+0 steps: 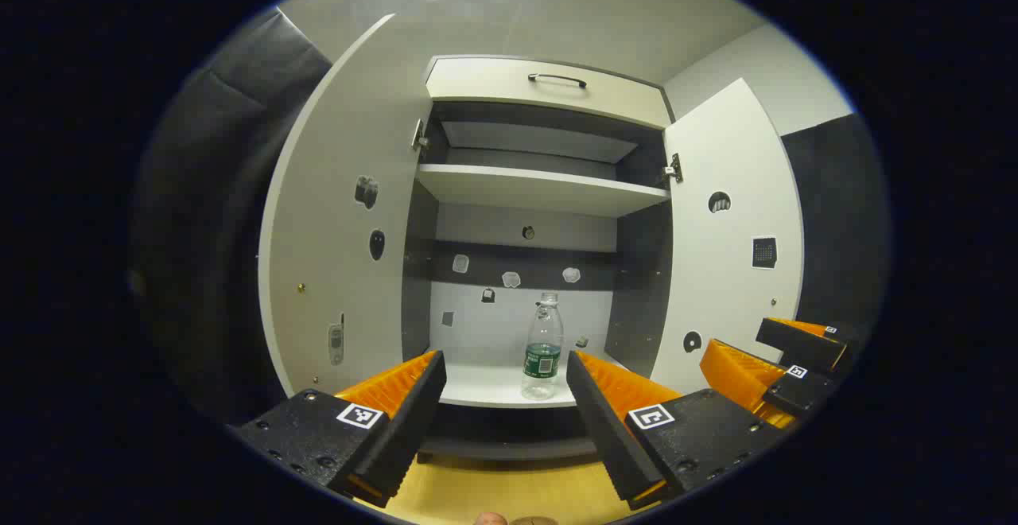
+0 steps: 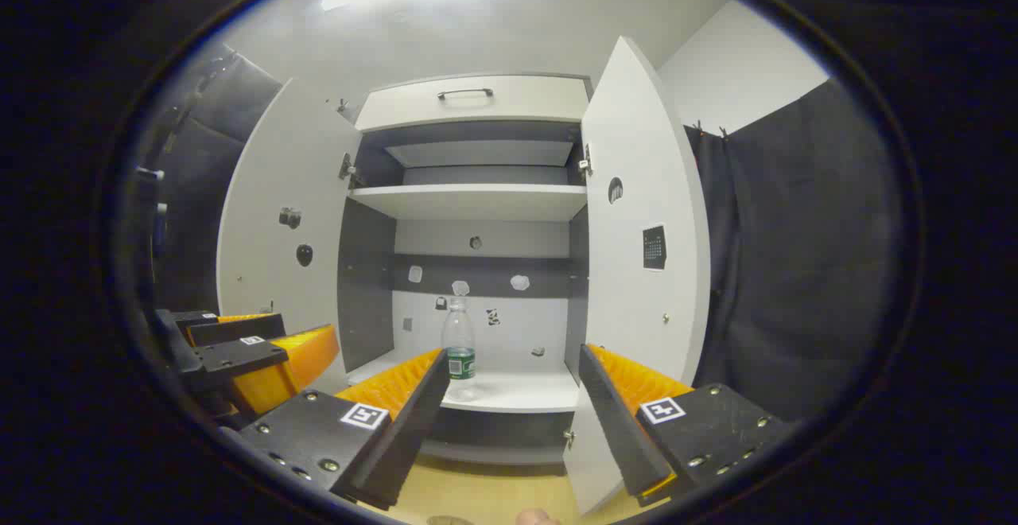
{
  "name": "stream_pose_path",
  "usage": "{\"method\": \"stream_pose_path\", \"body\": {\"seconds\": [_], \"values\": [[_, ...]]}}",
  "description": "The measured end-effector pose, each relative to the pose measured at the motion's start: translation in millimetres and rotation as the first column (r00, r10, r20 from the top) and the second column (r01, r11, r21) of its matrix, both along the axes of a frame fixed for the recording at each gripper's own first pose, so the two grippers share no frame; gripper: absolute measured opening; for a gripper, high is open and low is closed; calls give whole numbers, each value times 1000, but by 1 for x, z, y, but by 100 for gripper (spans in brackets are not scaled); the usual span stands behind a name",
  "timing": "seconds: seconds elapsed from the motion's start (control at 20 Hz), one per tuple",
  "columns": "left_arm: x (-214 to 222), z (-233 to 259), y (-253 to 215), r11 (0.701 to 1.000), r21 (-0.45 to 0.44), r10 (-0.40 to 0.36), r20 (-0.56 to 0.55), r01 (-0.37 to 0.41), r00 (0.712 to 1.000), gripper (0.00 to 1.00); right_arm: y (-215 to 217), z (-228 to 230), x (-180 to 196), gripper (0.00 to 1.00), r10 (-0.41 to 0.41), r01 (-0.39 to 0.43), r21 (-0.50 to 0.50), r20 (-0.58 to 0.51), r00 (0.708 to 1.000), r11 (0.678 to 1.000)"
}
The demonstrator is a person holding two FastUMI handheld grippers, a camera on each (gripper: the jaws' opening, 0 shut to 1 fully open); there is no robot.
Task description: Grasp the bottle in the cabinet with the left hand and place it on the coaster, then close the right door with the right hand and the left door with the left hand.
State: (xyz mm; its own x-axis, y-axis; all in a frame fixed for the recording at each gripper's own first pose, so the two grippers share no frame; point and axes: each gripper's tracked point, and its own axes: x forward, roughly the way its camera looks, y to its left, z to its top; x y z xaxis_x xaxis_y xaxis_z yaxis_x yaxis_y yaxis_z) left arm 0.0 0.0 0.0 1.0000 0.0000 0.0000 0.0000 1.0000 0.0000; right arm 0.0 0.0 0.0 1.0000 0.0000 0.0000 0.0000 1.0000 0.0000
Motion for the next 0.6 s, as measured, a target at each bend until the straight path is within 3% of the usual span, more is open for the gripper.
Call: {"method": "stream_pose_path", "body": {"seconds": [0.05,0.2,0.6], "values": [[3,-2,-1,1000,-10,-2,-7,2,1000,96,-1,0,1,99,-1,1,-8,2,1000,1000],[9,-6,-2,1000,8,0,-11,0,1000,96,-4,-1,5,96,-5,5,-9,3,1000,1000],[24,-10,-17,999,-14,-30,-25,30,999,96,-13,4,9,99,-26,26,15,26,999,1000]]}}
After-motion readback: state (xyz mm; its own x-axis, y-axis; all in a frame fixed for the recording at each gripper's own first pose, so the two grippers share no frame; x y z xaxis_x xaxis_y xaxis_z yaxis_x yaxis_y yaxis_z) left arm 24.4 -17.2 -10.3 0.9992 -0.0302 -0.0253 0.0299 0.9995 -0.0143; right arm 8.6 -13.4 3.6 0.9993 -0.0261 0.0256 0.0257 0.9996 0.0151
